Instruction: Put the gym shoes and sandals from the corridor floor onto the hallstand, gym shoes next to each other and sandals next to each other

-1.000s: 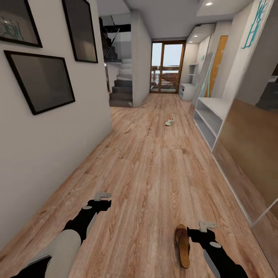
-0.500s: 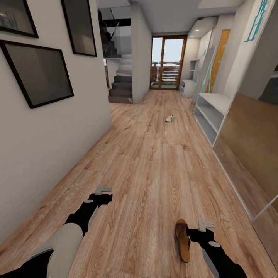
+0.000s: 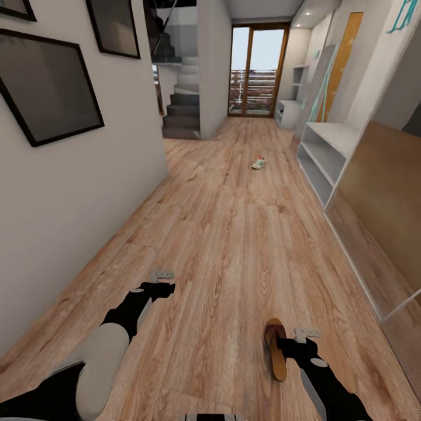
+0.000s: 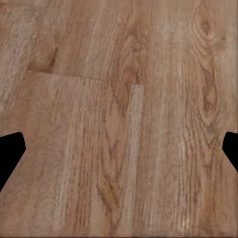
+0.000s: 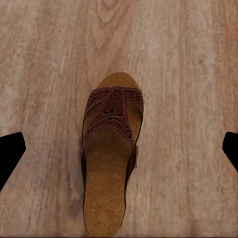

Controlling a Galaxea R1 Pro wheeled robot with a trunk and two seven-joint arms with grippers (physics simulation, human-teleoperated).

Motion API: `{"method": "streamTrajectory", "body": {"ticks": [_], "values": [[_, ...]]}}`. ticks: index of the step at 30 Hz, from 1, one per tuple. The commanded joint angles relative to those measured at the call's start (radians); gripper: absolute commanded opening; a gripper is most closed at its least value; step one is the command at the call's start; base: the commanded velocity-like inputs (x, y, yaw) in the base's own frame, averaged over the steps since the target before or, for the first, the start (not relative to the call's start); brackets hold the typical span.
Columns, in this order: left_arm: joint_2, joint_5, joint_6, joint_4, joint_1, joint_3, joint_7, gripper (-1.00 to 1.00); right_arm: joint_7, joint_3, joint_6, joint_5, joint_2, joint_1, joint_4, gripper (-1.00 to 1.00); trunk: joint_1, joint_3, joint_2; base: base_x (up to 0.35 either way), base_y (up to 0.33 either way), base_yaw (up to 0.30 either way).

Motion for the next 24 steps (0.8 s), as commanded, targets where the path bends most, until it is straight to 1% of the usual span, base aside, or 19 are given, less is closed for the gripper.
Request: {"method": "streamTrajectory", "body": {"ticks": [1,7,24], "values": [[-0.002,-0.009,0.006,-0.003,0.001,0.009,-0.009,1.00,-0.003,0.001,0.011,-0.004,0.000,0.000,-0.003,1.00,0.000,-0.006,-0.001,0.000,0.000,0.000],[-0.002,-0.011,0.008,-0.003,0.005,0.010,-0.011,1.00,-0.003,-0.002,0.032,-0.005,0.000,0.000,-0.008,1.00,0.003,-0.039,-0.002,0.000,0.000,0.000],[0.001,-0.010,0.008,-0.003,0.010,0.010,-0.013,1.00,-0.003,-0.006,0.037,-0.006,-0.001,0.000,-0.010,1.00,0.010,-0.132,-0.006,0.000,0.000,0.000]]}}
